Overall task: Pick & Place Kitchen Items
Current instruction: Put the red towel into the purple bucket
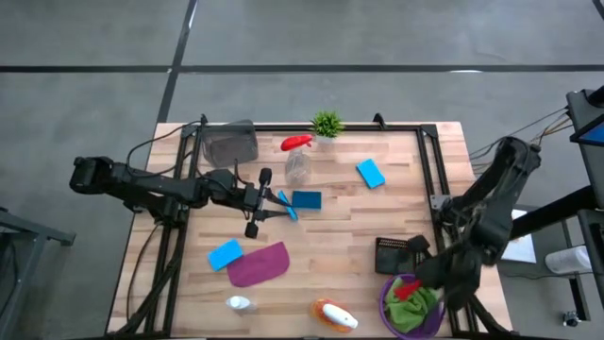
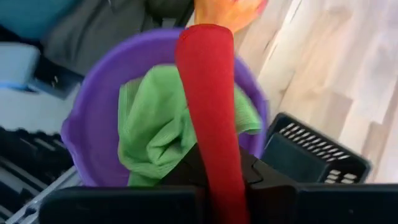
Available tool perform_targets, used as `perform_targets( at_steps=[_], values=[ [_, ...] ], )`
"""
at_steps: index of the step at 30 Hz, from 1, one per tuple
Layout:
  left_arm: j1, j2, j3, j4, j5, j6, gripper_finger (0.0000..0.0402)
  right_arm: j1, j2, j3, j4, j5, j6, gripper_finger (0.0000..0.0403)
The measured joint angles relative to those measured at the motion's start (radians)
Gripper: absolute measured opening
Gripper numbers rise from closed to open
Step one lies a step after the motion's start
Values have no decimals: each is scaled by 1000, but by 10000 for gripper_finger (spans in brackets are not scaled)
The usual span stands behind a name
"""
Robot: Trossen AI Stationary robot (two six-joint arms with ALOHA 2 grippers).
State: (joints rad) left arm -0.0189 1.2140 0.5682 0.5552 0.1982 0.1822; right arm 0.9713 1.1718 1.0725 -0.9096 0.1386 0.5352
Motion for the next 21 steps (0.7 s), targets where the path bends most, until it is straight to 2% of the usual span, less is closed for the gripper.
perform_targets(
  at_steps=[12,15,21],
  values=[
    [1,0,0,0,-30,3,95,35,223,48,-31,-48,109,18],
    [1,-1,0,0,-75,3,95,35,277,91,-108,-48,113,18],
    [1,-1,0,-6,-79,3,95,33,391,244,-333,-29,131,18]
  ],
)
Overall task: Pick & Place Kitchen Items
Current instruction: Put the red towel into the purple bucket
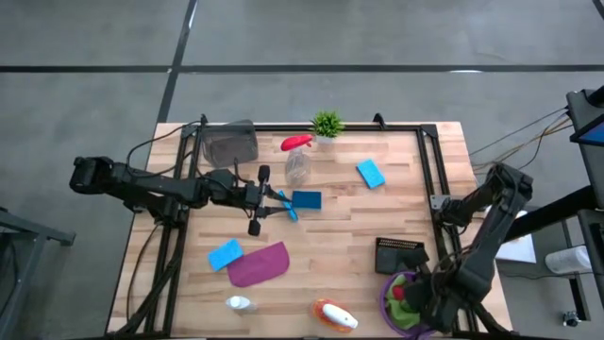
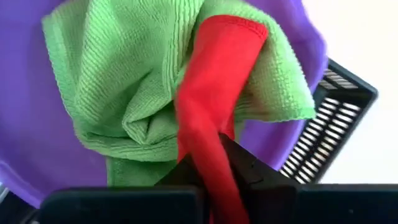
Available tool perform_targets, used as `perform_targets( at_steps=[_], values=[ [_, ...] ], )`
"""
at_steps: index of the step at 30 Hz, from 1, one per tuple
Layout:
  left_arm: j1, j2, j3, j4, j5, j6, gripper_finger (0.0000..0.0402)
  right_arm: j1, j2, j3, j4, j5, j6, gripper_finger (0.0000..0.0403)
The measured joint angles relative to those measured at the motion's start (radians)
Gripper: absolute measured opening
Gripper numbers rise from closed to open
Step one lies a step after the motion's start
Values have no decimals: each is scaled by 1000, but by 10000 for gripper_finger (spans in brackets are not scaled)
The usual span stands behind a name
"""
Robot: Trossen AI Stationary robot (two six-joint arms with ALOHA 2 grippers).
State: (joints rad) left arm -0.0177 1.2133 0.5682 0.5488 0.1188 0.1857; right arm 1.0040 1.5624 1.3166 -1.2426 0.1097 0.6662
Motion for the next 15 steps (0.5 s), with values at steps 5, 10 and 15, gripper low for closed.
perform_targets(
  at_steps=[5,10,15],
  values=[
    [0,0,0,-23,0,16,95,-9,73,125,-75,7,8,24],
    [0,0,0,-34,0,18,95,-15,119,182,-83,32,8,92],
    [0,0,0,-37,0,19,95,-15,142,189,-87,20,26,194]
  ],
)
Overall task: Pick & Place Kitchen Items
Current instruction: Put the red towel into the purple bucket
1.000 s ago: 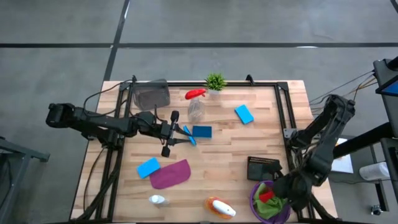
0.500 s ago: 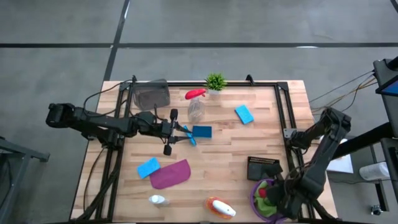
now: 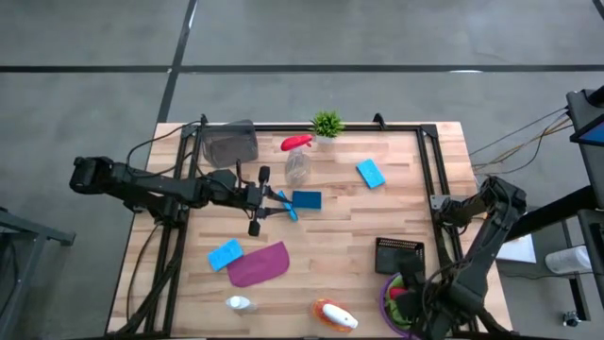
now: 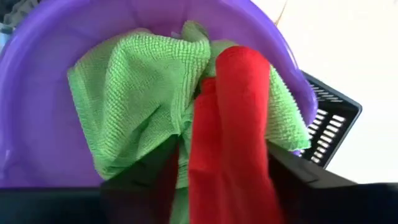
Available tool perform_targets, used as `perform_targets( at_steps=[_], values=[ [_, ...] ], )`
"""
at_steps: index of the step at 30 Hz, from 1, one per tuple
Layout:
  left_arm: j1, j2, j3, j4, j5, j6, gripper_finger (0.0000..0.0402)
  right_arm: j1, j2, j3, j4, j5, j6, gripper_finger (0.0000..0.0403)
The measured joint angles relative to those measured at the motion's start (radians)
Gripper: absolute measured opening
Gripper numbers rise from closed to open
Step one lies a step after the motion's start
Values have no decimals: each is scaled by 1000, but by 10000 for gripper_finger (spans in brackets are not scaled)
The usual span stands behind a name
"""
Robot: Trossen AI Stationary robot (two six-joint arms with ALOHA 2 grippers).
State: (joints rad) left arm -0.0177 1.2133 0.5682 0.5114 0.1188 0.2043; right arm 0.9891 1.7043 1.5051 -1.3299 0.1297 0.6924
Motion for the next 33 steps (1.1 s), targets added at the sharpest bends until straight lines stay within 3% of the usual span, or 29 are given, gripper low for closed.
perform_targets(
  at_steps=[6,11,15,26,33],
  values=[
    [0,0,0,0,0,0,95,12,-33,39,-3,-25,91,279],
    [1,0,0,0,0,0,95,44,-73,87,-21,-20,105,288],
    [1,0,0,-10,0,-3,95,66,-105,93,-25,-16,105,244],
    [0,0,0,-34,0,-20,95,89,-106,93,93,-36,71,30],
    [0,0,0,-34,-2,-23,95,91,-104,81,97,-7,38,21]
  ],
)
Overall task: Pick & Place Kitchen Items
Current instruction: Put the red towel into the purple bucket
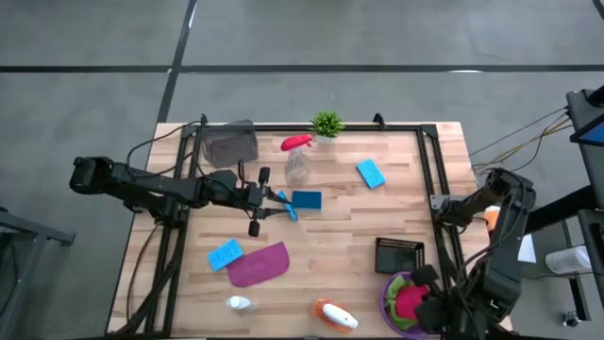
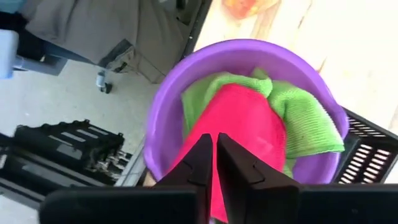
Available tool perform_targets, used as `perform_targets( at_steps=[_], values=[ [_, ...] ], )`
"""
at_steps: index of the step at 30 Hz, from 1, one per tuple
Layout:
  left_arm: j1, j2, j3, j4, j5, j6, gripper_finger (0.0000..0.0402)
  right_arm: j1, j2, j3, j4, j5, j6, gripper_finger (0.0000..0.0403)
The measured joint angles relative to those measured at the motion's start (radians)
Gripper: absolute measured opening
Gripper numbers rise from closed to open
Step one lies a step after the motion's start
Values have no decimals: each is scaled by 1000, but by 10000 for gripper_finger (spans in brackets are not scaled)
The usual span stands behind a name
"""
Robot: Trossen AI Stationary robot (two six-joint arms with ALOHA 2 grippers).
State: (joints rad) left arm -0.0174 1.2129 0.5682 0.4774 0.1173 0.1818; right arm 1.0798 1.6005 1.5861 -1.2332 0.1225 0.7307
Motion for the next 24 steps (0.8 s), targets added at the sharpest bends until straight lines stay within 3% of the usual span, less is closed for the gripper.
perform_targets(
  at_steps=[6,18,24],
  values=[
    [0,0,0,0,-3,1,95,-3,0,-97,21,4,-4,18],
    [0,0,0,0,-3,3,95,-42,1,-354,234,3,-27,17],
    [0,0,0,0,-3,3,95,-42,1,-388,237,4,-28,17]
  ],
)
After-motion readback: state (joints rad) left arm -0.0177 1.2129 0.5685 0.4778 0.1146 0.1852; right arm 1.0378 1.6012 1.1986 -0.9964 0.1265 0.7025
